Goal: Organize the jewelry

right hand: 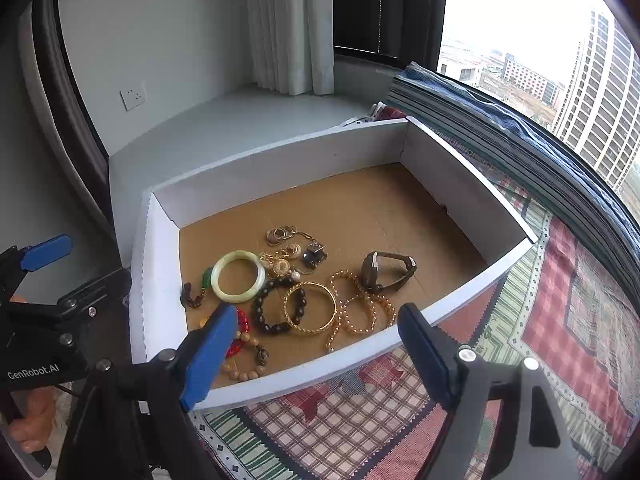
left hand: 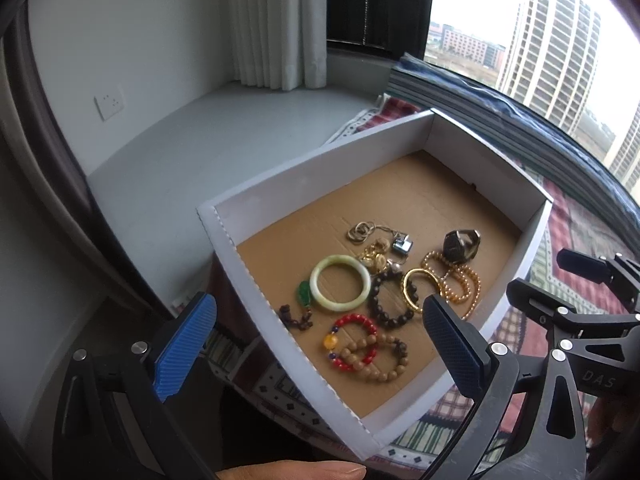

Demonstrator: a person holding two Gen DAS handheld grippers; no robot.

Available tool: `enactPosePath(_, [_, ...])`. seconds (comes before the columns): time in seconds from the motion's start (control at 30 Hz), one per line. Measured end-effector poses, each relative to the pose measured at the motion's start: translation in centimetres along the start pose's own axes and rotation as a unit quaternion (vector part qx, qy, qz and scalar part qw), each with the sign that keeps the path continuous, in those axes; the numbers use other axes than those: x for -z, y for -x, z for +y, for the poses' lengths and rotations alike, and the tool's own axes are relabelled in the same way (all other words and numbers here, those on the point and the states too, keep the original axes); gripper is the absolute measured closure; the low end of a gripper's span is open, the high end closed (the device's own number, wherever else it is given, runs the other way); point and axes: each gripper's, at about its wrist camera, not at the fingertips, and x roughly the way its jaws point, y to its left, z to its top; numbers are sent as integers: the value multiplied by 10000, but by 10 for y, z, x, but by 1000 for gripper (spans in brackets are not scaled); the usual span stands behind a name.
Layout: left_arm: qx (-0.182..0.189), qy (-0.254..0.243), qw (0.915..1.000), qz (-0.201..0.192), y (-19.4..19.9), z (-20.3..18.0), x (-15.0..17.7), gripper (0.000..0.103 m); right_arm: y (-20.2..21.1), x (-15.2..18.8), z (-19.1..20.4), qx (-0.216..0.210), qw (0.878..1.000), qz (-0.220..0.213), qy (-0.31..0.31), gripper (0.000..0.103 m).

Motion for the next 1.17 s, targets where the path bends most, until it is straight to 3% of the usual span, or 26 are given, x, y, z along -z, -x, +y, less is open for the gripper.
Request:
enactPosePath(0.3, [-51, 101, 9995, 288, -6, 0, -4, 1, 7, -6, 7, 190, 9996, 56, 184, 19])
enactPosePath(1.17, [8, 98, 9997, 243, -9, -8, -8, 1, 11, -5, 2, 397, 9987, 65, 325, 19])
